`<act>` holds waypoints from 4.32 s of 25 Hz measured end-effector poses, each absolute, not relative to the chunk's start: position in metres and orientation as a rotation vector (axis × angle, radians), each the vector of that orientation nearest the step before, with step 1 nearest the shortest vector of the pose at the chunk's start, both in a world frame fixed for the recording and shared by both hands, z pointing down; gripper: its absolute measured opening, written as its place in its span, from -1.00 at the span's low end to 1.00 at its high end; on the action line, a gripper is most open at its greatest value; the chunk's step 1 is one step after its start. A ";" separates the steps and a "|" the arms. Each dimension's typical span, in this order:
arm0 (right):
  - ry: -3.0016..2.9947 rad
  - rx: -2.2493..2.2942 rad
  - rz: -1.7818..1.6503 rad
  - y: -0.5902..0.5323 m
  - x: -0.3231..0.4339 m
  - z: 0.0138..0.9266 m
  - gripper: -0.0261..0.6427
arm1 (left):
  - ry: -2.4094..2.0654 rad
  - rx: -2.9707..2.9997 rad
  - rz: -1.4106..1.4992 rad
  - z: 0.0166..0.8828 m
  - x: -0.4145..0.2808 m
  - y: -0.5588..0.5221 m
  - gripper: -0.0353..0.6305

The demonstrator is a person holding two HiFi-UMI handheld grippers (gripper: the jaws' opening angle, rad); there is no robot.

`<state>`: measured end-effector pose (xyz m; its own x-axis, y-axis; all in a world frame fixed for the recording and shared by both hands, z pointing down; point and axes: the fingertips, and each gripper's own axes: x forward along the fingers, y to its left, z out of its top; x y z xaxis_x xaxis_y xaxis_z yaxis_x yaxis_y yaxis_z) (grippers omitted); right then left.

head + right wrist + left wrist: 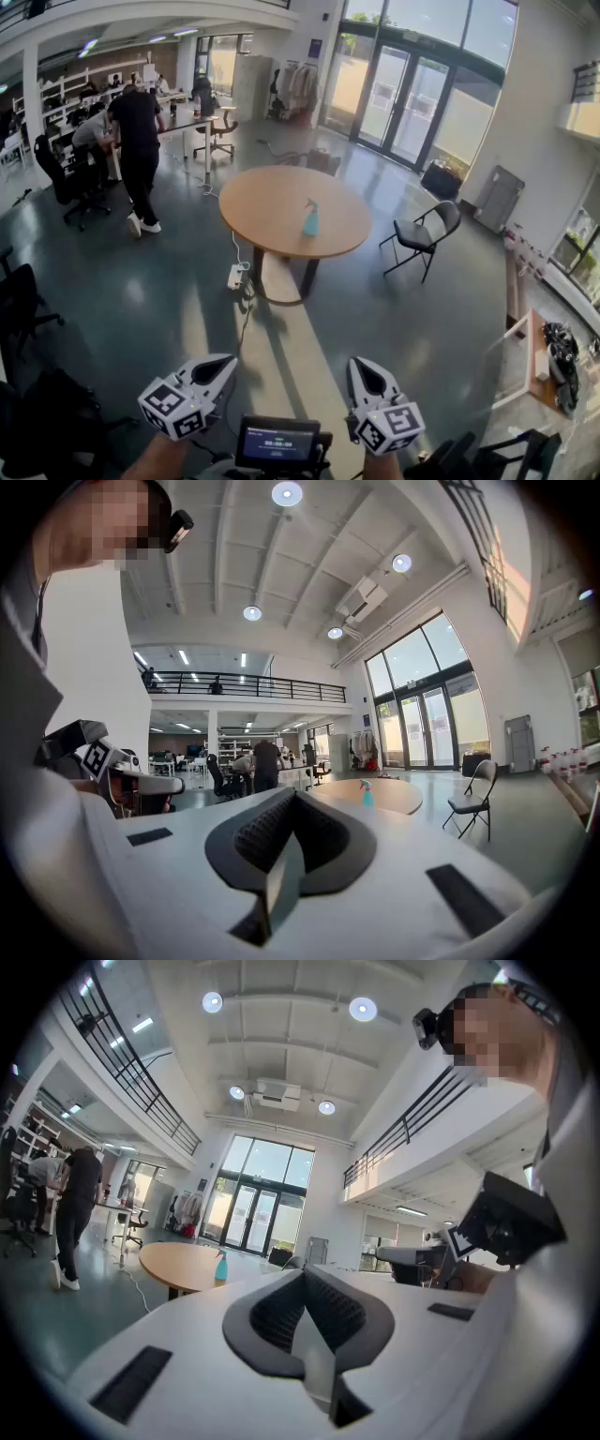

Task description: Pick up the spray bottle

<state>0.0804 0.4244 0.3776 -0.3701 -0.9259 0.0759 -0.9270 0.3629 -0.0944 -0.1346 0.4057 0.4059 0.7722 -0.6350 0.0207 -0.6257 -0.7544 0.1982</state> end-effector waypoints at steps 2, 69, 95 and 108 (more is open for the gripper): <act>-2.578 1.734 0.175 0.423 0.081 0.378 -0.92 | -0.991 2.754 -0.085 0.406 -0.131 0.407 -0.88; -2.666 1.730 0.235 0.195 0.181 0.393 -0.91 | -1.112 2.772 -0.072 0.384 -0.046 0.196 -0.88; -2.519 1.837 0.167 0.012 0.153 0.380 -0.91 | -1.041 2.781 -0.200 0.377 -0.087 -0.019 -0.88; -2.419 1.897 0.195 -0.067 0.120 0.374 -0.91 | -0.932 2.768 -0.196 0.388 -0.107 -0.099 -0.88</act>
<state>0.1199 -0.0675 0.3743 -0.2402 -0.9626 0.1257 -0.9703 0.2341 -0.0614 -0.1072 -0.0988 0.3882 0.7907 -0.6095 -0.0574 -0.5810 -0.7766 0.2436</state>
